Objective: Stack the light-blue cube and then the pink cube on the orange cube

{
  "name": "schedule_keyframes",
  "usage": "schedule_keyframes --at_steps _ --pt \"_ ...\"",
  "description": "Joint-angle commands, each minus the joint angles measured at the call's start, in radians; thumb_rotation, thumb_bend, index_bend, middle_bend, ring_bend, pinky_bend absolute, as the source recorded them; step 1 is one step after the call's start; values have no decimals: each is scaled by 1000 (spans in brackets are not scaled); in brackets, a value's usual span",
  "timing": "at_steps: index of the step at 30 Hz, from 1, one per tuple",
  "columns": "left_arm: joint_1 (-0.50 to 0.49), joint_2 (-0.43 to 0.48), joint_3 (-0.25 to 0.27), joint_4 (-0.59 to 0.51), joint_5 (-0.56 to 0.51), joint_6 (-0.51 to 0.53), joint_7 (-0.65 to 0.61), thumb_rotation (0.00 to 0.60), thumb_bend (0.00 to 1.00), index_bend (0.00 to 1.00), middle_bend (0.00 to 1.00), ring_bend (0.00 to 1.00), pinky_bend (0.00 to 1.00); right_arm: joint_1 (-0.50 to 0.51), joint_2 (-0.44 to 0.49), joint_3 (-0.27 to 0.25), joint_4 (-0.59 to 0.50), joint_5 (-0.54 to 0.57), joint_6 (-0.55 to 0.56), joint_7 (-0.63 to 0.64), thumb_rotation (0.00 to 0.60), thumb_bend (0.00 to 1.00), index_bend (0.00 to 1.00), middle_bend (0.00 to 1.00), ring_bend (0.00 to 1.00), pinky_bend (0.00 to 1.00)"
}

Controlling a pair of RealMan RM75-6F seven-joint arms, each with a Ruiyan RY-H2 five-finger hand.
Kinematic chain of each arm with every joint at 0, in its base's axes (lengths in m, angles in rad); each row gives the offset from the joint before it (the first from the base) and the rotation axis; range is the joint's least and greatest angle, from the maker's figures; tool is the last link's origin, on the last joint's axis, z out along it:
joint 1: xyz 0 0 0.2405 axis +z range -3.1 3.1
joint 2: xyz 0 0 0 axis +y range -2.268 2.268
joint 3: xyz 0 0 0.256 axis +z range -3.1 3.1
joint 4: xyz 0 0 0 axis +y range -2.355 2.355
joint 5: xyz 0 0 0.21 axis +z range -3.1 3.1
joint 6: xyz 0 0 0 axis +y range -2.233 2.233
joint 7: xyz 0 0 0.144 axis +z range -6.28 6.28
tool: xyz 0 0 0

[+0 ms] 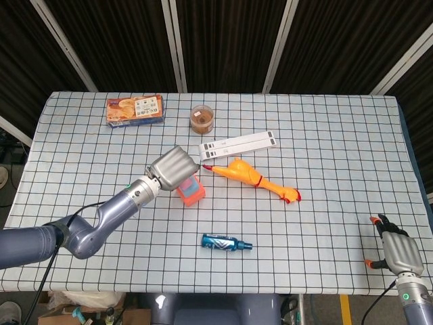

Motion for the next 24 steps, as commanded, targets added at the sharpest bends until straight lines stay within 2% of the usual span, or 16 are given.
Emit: schedule_keyframes --at_steps 1,17,24 --pt "-3 -6 5 7 -6 -4 6 600 412 616 965 825 968 0 1 0 0 0 0 2 600 96 145 79 160 221" --pt "-18 -19 12 15 -40 3 33 600 412 608 958 822 967 0 1 -1 1 0 -3 3 600 96 145 79 160 221" --pt "-24 -18 17 15 -56 7 47 600 366 579 949 818 966 2 1 -1 5 4 -6 2 600 96 145 79 160 222"
